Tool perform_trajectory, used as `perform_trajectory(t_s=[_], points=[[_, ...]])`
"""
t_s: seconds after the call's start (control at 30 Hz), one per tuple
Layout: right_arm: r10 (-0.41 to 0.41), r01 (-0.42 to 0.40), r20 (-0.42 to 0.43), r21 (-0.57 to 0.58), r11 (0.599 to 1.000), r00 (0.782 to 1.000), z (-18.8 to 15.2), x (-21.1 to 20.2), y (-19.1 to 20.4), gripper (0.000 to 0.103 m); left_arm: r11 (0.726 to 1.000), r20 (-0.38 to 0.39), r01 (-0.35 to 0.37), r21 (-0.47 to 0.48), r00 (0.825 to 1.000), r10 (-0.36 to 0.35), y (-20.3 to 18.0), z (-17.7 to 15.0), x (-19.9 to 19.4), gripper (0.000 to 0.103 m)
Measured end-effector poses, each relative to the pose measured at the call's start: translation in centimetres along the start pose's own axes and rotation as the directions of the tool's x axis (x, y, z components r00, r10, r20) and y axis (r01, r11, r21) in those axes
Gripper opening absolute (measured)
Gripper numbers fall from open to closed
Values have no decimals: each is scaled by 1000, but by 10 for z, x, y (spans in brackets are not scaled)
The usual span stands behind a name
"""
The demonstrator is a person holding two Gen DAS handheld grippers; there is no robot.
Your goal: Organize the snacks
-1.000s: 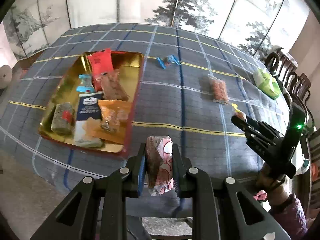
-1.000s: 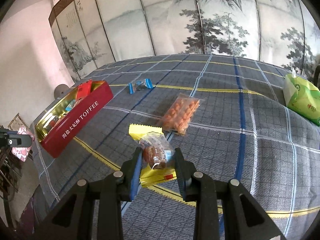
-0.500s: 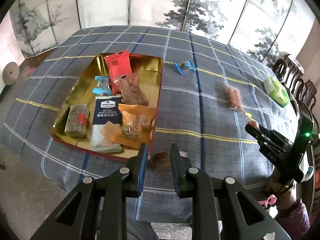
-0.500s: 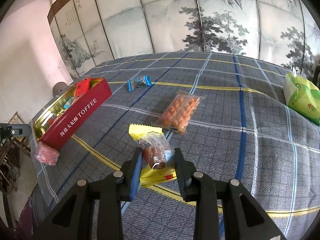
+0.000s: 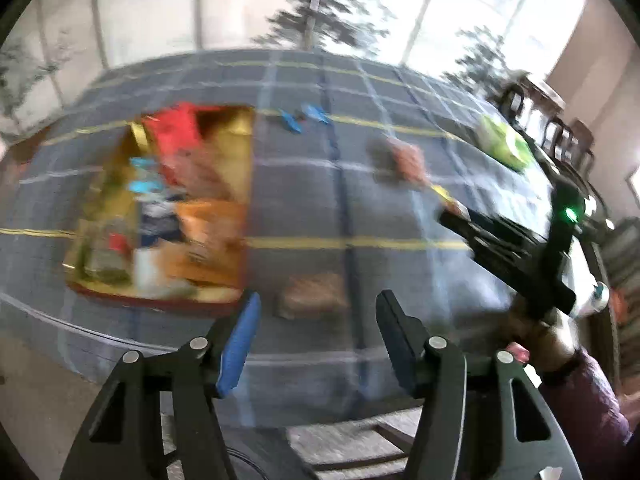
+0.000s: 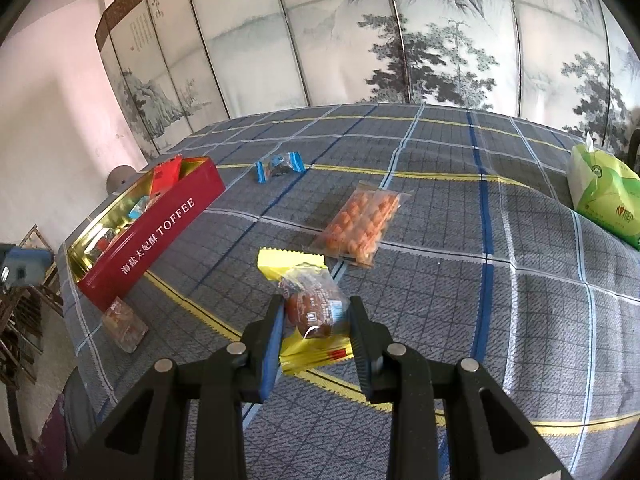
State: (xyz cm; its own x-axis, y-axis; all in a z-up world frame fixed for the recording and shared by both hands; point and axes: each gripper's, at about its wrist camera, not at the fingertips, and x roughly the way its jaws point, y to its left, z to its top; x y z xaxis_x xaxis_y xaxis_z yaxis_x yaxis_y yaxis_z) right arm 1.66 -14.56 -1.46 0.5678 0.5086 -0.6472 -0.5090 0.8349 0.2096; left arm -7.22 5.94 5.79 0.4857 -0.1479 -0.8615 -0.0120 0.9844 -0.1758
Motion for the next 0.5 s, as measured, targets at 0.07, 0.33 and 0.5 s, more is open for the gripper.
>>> perform_trajectory(t_s=[0.07, 0.33, 0.5], points=[[12, -12, 7, 7, 1000, 1000, 0, -2, -2, 31, 1000, -10, -15, -2, 1000, 15, -11, 0, 8, 56], [58, -59, 30, 33, 998, 998, 0, -8, -8, 31, 840, -4, 8, 543, 1000, -7, -42, 20, 26, 77], [79, -81, 42, 42, 996, 996, 0, -11, -10, 31, 641, -119, 37, 766, 989, 84, -40, 22, 44, 76]])
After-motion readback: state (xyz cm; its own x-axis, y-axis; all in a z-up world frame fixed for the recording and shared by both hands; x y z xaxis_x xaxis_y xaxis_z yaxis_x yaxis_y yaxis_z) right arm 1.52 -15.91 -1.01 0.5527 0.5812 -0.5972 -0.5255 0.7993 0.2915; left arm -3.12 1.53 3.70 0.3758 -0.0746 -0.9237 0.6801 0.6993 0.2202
